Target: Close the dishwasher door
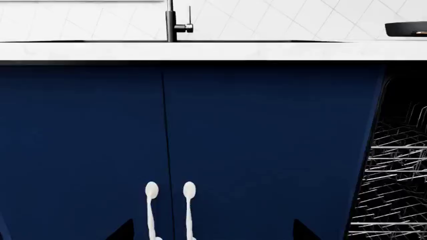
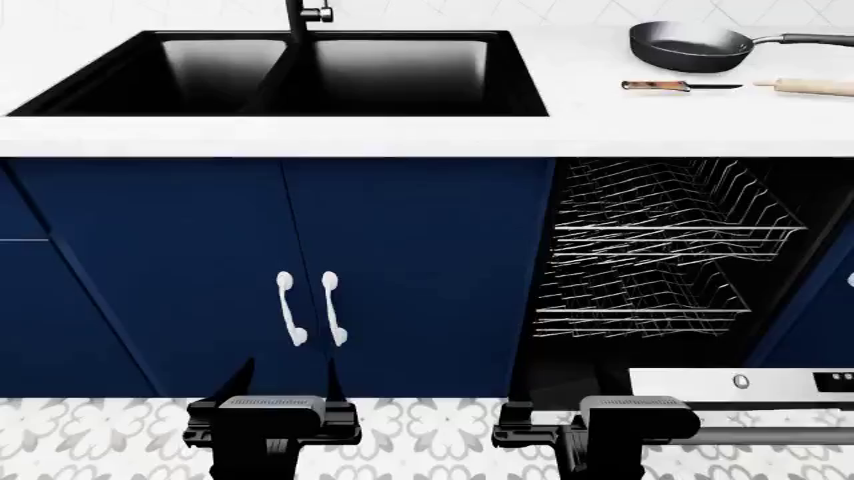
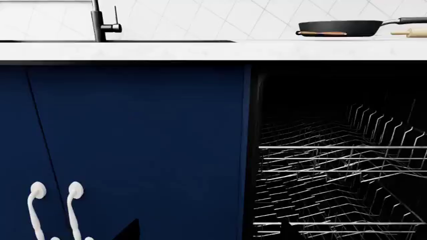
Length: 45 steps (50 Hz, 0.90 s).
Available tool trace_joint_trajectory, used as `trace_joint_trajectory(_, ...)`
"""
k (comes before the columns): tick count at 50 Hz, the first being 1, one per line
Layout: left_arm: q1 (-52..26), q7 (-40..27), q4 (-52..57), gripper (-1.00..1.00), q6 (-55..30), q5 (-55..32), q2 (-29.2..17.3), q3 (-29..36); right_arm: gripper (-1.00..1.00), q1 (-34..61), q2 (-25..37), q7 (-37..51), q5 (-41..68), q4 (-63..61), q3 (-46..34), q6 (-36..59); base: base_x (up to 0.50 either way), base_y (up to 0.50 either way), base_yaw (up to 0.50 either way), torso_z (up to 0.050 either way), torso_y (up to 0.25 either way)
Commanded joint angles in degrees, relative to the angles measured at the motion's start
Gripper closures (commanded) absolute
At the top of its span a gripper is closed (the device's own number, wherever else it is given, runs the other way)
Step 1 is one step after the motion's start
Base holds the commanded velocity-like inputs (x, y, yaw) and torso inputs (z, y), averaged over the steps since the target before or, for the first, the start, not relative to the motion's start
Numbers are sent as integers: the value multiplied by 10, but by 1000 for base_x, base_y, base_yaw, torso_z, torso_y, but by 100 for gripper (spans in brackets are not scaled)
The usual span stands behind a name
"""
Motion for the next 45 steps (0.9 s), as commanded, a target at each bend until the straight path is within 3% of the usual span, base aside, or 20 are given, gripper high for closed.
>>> trace_joint_trajectory(1,0,-10,1,-100,1,-9,-9,10,-100,0,9,11,8,1,-12,0,0,0,0,0,0)
trace_joint_trajectory(16,8,-35,-15,-100,25,-27,-33,35,-100,-4,28,35,31,44,-47,-43,0,0,0,0,0)
trace_joint_trajectory(27,20,-28,-112,-100,141,-41,-42,43,-100,-14,33,55,14,150,-67,-168,0,0,0,0,0)
trace_joint_trajectory(38,-53,5,-442,-100,386,-60,-34,47,-100,42,23,57,8,449,-92,-399,0,0,0,0,0)
trace_joint_trajectory(42,-150,31,-729,-100,572,-69,-19,38,-100,136,6,58,10,734,-99,-581,0,0,0,0,0)
trace_joint_trajectory(45,-148,26,-750,-100,590,-50,-18,22,-100,134,6,71,2,750,-107,-593,0,0,0,0,0)
